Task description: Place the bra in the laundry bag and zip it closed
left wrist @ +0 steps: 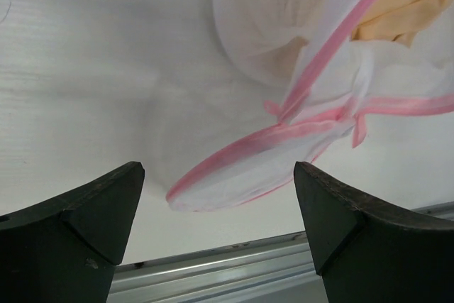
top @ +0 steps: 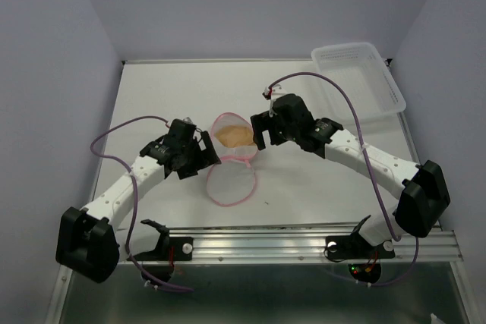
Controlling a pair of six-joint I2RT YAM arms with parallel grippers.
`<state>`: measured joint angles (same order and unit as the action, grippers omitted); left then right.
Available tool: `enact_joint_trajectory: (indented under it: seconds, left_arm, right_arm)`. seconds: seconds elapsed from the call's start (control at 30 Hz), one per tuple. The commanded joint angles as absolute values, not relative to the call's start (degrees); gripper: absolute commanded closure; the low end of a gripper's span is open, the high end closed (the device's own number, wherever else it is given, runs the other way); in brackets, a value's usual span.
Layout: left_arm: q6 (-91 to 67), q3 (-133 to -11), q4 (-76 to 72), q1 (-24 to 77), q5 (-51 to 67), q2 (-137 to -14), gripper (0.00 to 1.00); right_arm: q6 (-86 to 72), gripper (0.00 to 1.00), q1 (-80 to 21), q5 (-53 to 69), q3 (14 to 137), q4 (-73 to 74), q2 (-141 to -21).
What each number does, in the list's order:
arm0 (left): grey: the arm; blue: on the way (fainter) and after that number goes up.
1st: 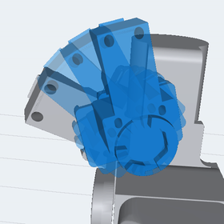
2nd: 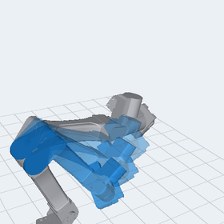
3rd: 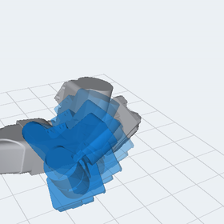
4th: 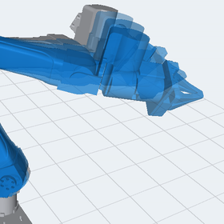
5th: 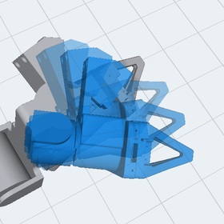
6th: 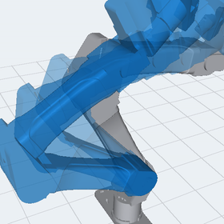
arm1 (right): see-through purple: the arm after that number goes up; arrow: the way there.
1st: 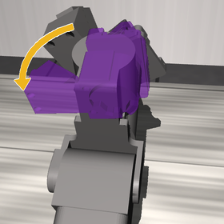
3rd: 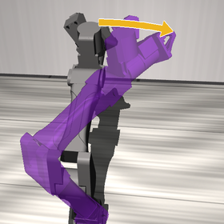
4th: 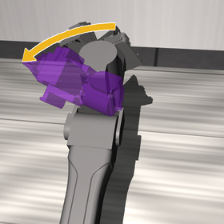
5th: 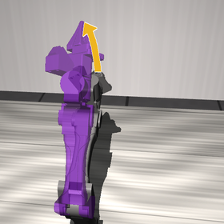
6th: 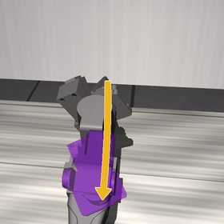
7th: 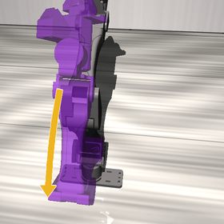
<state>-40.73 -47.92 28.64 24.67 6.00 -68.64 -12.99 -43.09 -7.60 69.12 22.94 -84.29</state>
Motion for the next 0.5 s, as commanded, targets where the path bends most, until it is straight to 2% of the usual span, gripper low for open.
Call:
enact_joint_trajectory:
  seconds: [0.0,0.17,0.33,0.37,0.47]
  left_arm:
    - [-41.6,-40.0,29.5,25.0,6.6,-58.7,0.01]
    - [-43.8,-31.8,27.9,25.2,9.6,-53.4,0.01]
    - [-44.8,-27.2,24.9,26.5,12.6,-57.7,0.01]
    - [-44.7,-27.1,24.8,26.7,12.8,-58.7,0.02]
    - [-45.6,-27.6,24.1,29.1,12.4,-61.5,0.14]
  right_arm:
    - [-11.7,0.00,-43.1,-6.1,68.6,20.3,-84.5]
    - [-11.2,0.00,-43.1,-4.8,68.8,20.3,-85.0]
    - [-10.9,0.00,-43.1,-6.3,68.9,20.2,-84.8]
    - [-11.0,0.00,-43.1,-6.7,68.7,20.3,-84.7]
    - [-10.8,0.00,-43.1,-7.2,68.5,20.3,-84.4]
